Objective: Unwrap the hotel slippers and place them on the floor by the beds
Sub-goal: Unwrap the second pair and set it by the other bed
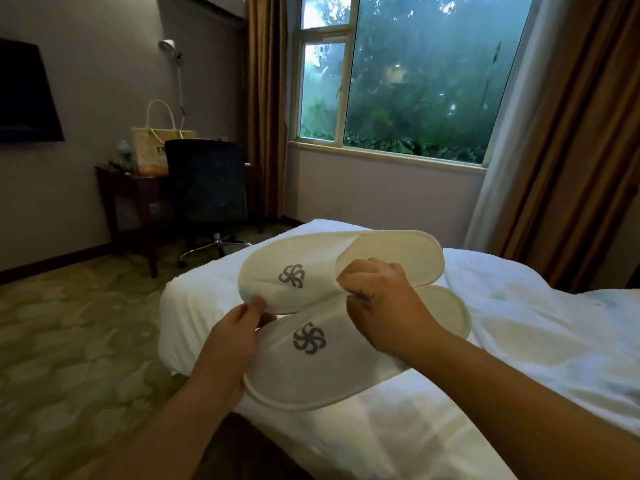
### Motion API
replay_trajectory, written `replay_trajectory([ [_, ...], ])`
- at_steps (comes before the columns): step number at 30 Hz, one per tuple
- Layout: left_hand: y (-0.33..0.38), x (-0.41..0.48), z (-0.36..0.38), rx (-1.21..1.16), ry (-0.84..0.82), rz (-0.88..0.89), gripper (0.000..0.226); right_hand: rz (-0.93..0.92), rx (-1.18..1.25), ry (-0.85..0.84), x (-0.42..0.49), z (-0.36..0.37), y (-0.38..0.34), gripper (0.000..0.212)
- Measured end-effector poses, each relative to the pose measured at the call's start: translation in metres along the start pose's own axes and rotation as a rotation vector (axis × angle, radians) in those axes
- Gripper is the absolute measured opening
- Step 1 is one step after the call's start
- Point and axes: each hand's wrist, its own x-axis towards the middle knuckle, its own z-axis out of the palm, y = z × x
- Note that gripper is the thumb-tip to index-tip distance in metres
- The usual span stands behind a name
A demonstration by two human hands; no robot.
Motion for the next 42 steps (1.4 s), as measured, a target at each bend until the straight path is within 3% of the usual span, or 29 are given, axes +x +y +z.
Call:
replay_trajectory([
  [8, 0.176, 0.052, 0.048, -0.084, -0.001, -0.04, 0.045, -0.001, 0.105, 0.067, 0.14, -0.117, 0.039, 0.013],
  [12, 0.272, 0.059, 0.059, -0.15, 0.024, -0.028, 0.057, -0.008, 0.16, 0.099, 0.199, -0.177, 0.035, 0.012],
  [17, 0.373, 0.053, 0.067, -0.144, 0.044, 0.04, 0.033, 0.023, 0.239, 0.128, 0.254, -0.243, 0.027, 0.016],
  [20, 0.416, 0.046, 0.069, -0.104, 0.041, 0.086, 0.032, 0.072, 0.314, 0.138, 0.272, -0.272, 0.023, 0.018],
  [35, 0.461, 0.014, 0.076, -0.022, 0.056, 0.172, 0.036, 0.105, 0.455, 0.195, 0.275, -0.313, 0.006, 0.031],
  [42, 0.474, 0.033, 0.032, -0.037, 0.07, 0.17, 0.036, 0.07, 0.31, 0.197, 0.308, -0.289, -0.019, 0.021],
])
